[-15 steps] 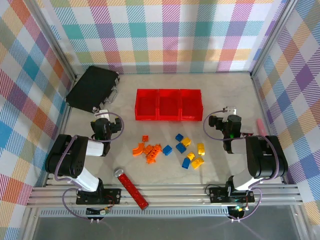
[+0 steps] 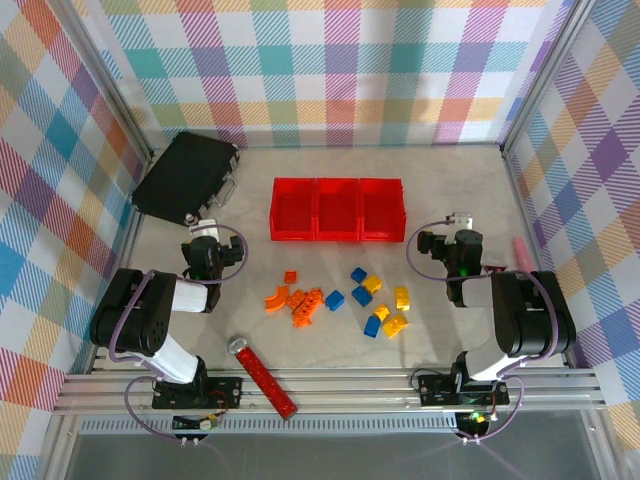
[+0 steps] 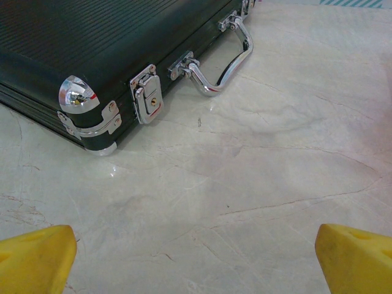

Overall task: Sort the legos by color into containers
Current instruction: Pick up the lego from the center of the table.

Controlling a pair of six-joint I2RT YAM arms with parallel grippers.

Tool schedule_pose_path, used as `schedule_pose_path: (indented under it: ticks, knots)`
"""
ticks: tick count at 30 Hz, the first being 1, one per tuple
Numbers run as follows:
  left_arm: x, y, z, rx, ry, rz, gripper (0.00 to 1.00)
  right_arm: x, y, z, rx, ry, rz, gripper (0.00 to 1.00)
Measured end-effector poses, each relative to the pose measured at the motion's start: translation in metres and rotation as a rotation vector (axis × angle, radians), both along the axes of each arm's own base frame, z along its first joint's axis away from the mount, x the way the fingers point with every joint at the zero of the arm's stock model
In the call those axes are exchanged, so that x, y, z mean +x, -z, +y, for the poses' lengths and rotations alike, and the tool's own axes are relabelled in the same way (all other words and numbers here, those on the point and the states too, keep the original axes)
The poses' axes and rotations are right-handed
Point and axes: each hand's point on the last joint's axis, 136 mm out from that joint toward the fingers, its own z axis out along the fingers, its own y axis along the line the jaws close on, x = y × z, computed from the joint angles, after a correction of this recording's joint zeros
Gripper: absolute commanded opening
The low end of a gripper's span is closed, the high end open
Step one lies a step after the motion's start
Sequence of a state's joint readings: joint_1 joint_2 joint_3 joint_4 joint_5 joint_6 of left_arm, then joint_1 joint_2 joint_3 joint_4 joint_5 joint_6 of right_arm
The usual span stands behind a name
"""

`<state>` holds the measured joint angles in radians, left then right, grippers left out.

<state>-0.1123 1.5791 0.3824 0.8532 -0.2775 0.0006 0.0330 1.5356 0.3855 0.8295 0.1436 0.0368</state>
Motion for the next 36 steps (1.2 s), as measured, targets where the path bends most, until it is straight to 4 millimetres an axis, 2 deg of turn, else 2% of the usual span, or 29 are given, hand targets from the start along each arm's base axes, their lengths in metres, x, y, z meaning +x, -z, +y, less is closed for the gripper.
schedule_pose_path:
  ticks: [12, 15, 18, 20, 25, 29, 32, 36]
  knots:
    - [-0.001, -0.001, -0.002, 0.009, 0.013, 0.007, 1.00, 0.000, -0.002, -0.001, -0.004, 0.008, -0.007, 0.99]
    - [-0.003, -0.011, -0.004, 0.028, 0.008, 0.001, 1.00, -0.005, -0.007, 0.003, -0.018, 0.004, -0.033, 0.99]
    - [0.002, -0.030, -0.009, 0.053, -0.005, -0.013, 1.00, -0.011, -0.014, 0.015, -0.051, -0.016, -0.035, 0.99]
    - [0.005, -0.042, -0.012, 0.075, -0.024, -0.020, 1.00, -0.012, -0.025, 0.022, -0.062, -0.024, -0.025, 0.99]
    - [-0.004, -0.080, -0.020, 0.097, -0.066, -0.031, 1.00, -0.009, -0.089, 0.027, 0.046, 0.021, -0.045, 0.99]
    - [-0.004, -0.132, -0.020, 0.026, -0.119, -0.022, 1.00, -0.015, -0.125, 0.031, 0.204, 0.070, 0.025, 0.99]
    - [-0.007, -0.164, -0.028, -0.039, -0.088, -0.020, 1.00, -0.027, -0.123, 0.041, 0.308, 0.070, 0.150, 1.00]
    - [-0.032, -0.162, -0.042, -0.124, 0.002, 0.056, 1.00, -0.059, -0.098, 0.057, 0.389, 0.054, 0.388, 0.98]
